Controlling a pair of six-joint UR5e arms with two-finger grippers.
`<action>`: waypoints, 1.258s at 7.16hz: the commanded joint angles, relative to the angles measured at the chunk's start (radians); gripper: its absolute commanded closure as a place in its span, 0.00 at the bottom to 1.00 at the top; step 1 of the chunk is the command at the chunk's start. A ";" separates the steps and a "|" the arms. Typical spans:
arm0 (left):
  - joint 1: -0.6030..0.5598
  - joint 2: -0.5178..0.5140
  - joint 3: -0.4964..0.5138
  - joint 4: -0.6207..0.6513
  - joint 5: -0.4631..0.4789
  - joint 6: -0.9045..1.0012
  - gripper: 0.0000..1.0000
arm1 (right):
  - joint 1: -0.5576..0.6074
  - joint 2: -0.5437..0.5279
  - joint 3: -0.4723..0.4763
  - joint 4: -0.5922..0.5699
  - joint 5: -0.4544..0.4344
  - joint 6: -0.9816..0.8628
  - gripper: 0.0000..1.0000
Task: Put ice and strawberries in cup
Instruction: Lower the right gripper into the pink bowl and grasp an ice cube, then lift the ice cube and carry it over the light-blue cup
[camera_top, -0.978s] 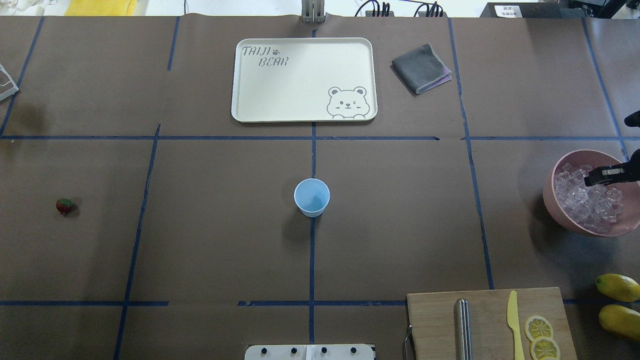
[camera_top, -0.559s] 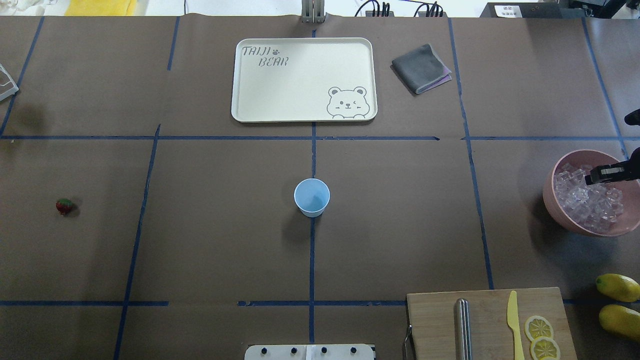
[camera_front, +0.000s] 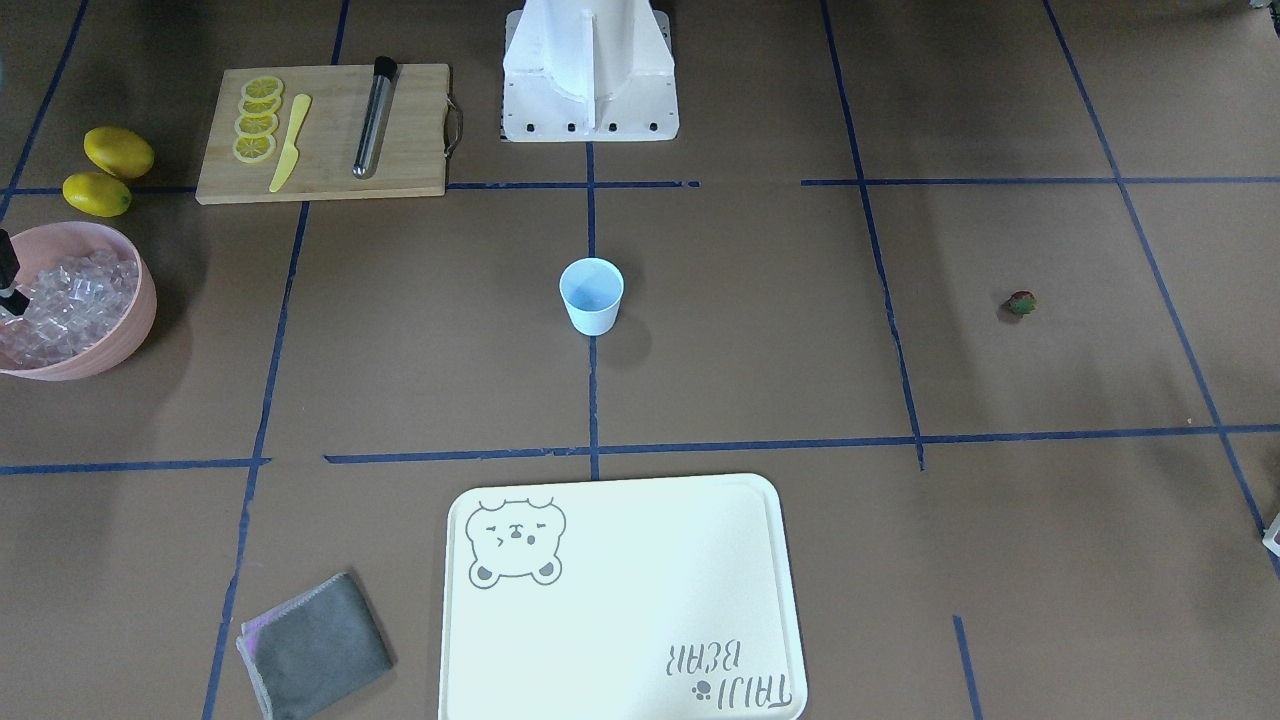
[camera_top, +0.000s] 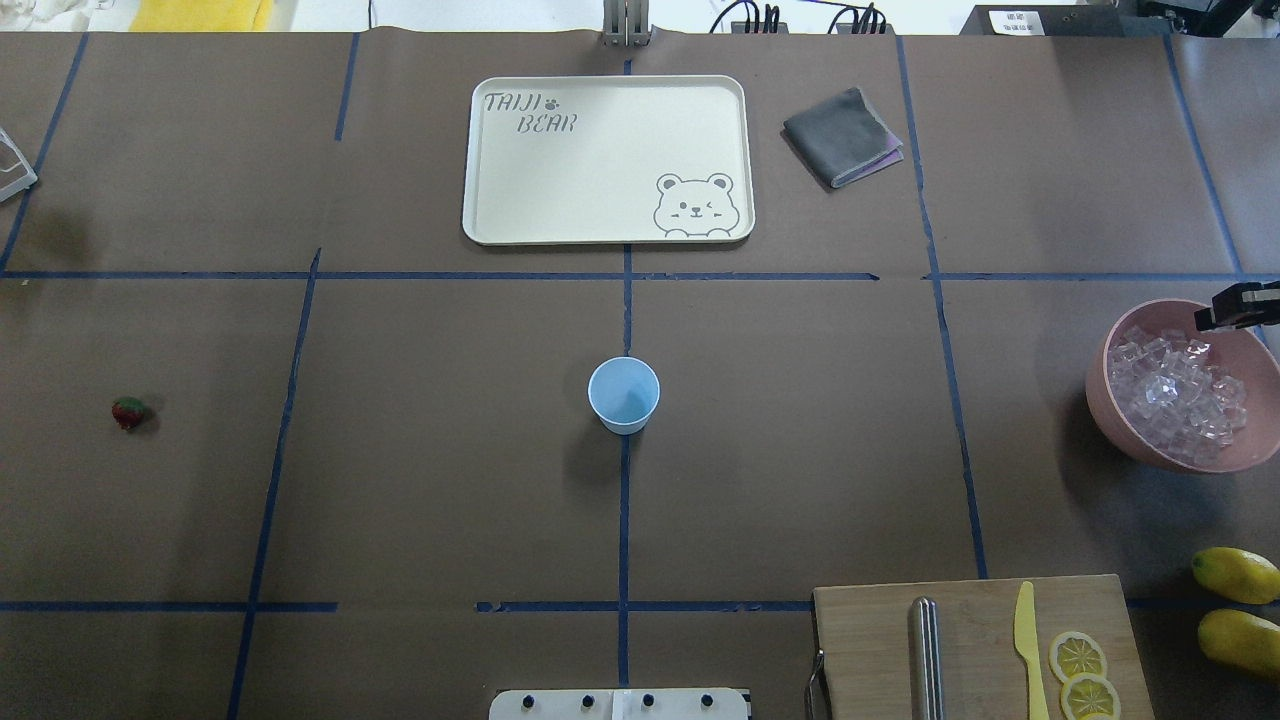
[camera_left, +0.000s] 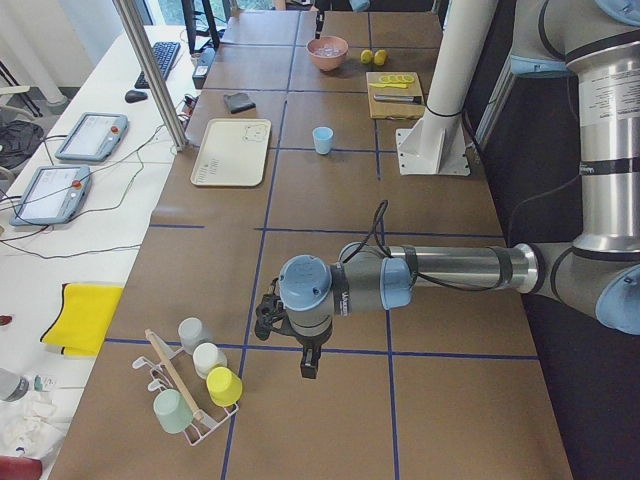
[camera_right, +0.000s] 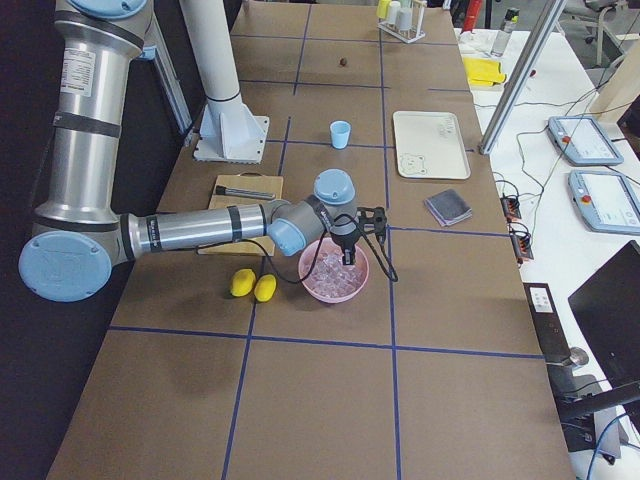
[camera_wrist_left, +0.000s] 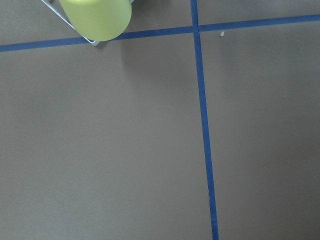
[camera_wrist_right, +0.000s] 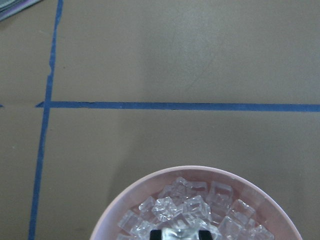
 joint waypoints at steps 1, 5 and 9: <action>0.000 0.000 0.000 0.000 0.000 0.000 0.00 | 0.020 0.067 0.126 -0.229 0.016 -0.004 1.00; 0.001 -0.008 0.002 0.000 0.000 0.000 0.00 | -0.127 0.254 0.197 -0.361 0.005 -0.001 1.00; 0.001 -0.012 -0.006 0.000 0.002 0.000 0.00 | -0.289 0.670 0.235 -0.885 -0.082 0.019 1.00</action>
